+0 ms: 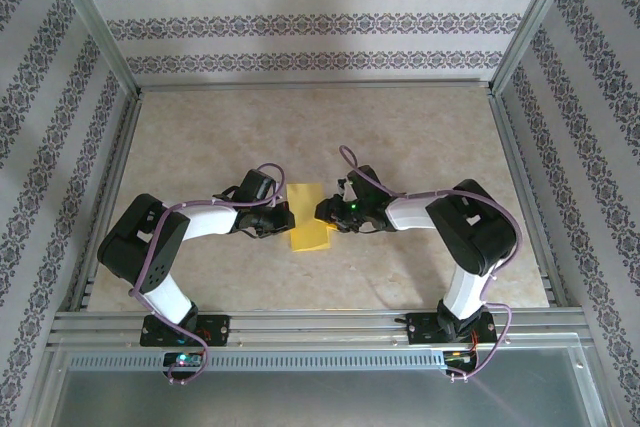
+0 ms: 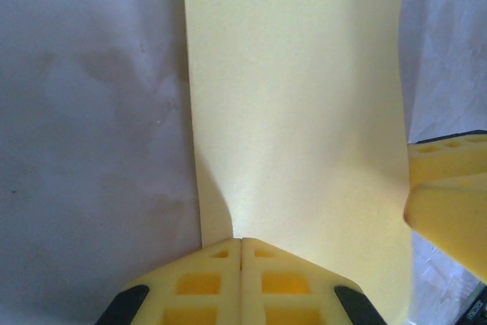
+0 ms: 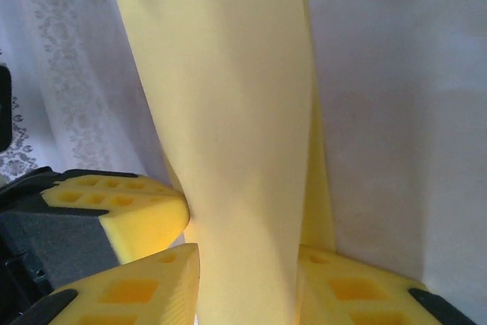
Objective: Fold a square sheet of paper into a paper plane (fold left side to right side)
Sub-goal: Fold the triangle a second time at the center of the table.
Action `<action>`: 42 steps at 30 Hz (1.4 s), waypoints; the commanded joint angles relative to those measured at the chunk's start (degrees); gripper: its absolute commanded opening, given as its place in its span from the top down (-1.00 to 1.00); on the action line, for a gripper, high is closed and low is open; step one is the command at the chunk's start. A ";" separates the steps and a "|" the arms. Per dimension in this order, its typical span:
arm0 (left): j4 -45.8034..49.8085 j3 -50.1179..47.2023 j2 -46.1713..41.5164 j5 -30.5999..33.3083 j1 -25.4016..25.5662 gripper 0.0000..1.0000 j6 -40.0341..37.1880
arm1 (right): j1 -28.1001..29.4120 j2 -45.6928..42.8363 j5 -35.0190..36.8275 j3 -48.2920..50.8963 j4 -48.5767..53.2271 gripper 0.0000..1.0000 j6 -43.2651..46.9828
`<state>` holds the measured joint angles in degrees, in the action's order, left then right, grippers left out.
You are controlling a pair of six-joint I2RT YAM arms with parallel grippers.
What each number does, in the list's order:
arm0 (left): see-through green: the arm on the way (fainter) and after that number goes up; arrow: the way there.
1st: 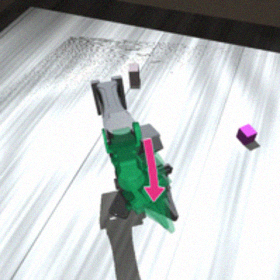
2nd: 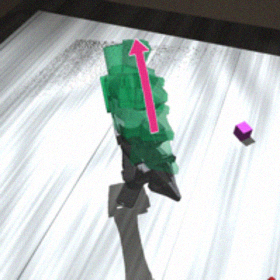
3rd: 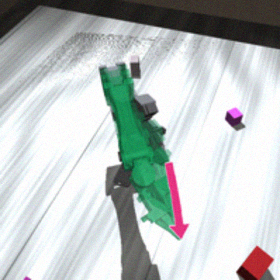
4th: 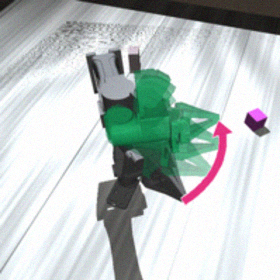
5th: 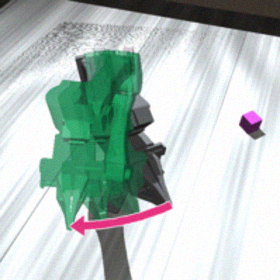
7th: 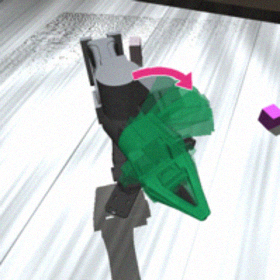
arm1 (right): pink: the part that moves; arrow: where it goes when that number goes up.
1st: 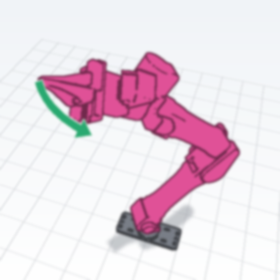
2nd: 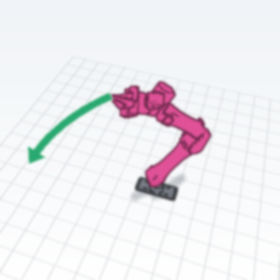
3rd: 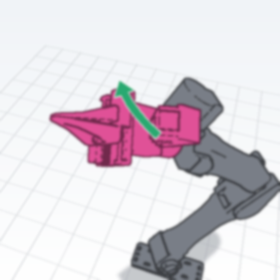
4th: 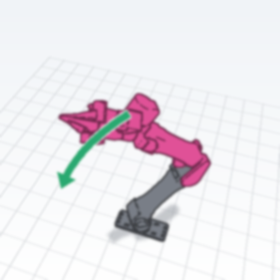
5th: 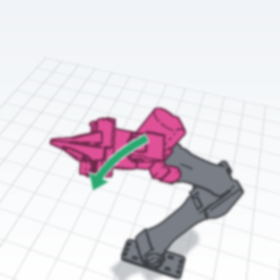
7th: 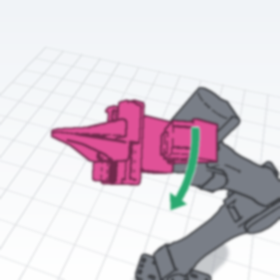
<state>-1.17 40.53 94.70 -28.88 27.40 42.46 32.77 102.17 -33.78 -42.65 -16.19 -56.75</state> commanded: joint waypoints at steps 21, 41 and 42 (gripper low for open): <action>0.13 -1.75 -12.95 2.58 0.88 0.42 -4.96 | -2.01 -0.15 1.78 -3.92 4.25 0.96 3.42; 19.43 9.26 -11.50 33.25 32.06 -0.18 -32.16 | -2.74 -1.49 0.73 -5.77 7.41 0.98 -2.88; 20.00 10.40 -9.69 34.26 32.48 -0.18 -32.79 | -2.72 -1.54 0.73 -5.77 7.40 0.98 -2.85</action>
<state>13.93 47.55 81.97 -1.54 58.46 15.07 30.48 101.93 -32.49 -47.05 -9.45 -58.74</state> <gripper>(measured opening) 0.589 0.060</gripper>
